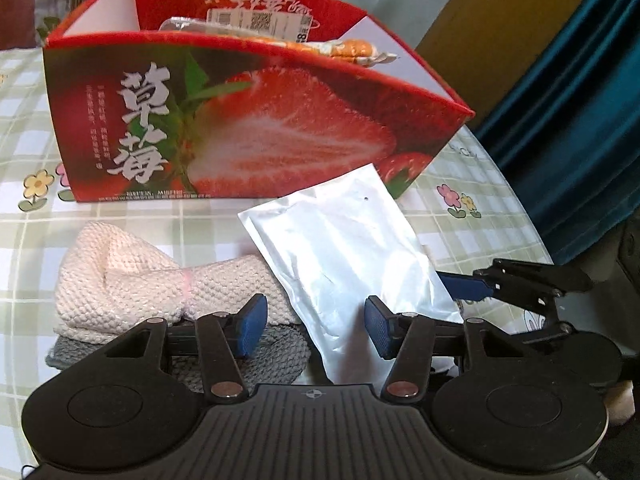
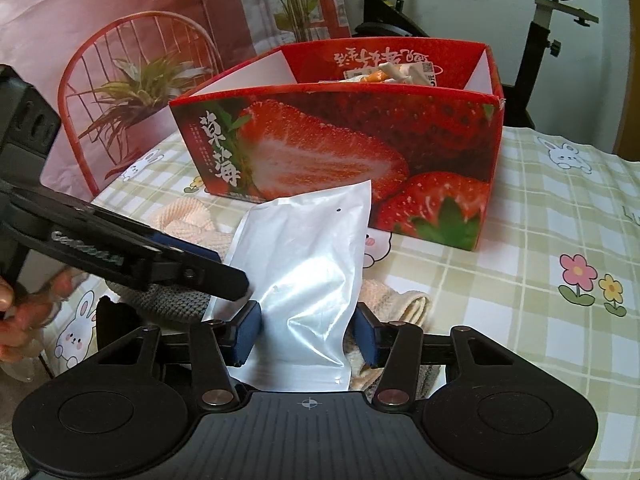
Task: Organize soft objects
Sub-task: 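Lift the white sachet with both grippers over the red box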
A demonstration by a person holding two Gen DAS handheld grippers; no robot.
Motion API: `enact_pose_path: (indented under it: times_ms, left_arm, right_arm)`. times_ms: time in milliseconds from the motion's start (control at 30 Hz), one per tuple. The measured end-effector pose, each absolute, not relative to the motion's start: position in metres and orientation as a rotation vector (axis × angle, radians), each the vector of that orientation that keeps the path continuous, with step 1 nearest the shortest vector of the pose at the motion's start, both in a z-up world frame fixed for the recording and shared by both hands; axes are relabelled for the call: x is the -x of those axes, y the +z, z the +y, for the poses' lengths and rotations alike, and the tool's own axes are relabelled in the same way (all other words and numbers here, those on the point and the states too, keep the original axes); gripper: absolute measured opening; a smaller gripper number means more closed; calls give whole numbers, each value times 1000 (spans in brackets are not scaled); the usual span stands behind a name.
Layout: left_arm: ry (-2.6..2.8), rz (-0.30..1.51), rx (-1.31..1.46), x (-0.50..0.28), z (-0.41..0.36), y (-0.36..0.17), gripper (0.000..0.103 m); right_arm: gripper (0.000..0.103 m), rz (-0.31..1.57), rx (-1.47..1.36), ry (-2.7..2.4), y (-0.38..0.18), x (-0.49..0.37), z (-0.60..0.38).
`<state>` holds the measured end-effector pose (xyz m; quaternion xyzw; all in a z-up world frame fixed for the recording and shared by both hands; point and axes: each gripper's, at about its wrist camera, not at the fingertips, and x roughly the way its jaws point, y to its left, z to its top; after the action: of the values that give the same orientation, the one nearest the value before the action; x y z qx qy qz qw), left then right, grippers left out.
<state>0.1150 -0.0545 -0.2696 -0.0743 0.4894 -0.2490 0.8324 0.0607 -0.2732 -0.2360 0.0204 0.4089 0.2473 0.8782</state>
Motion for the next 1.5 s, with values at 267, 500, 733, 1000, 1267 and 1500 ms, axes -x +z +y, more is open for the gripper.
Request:
enact_pose_path:
  times_ms: [267,500,733,1000,1267,1500]
  left_arm:
    - [-549,1035,172,-116,-63,-276,55]
    - [-583,993,165,-127,-72,-274,55]
    - [-580,968,195,-122,-69,-268,49]
    - [-603,923,201,-114,-66,-254,49]
    - [-646,883,231,-105,-62,-239,49]
    - [-661,843,232,-100,-57,-226,49]
  right_arm:
    - [46,854,-66,517,-240,-61,-274]
    - [46,847,-80,511,-241,-62,-271]
    - [45,834,-87,496,-240,-61,-269]
    - [44,785,-81,469,-229,-49,-266]
    - [44,734,-92,438,-213,-45,-273]
    - [44,711,-79,433,-202,-44,-272]
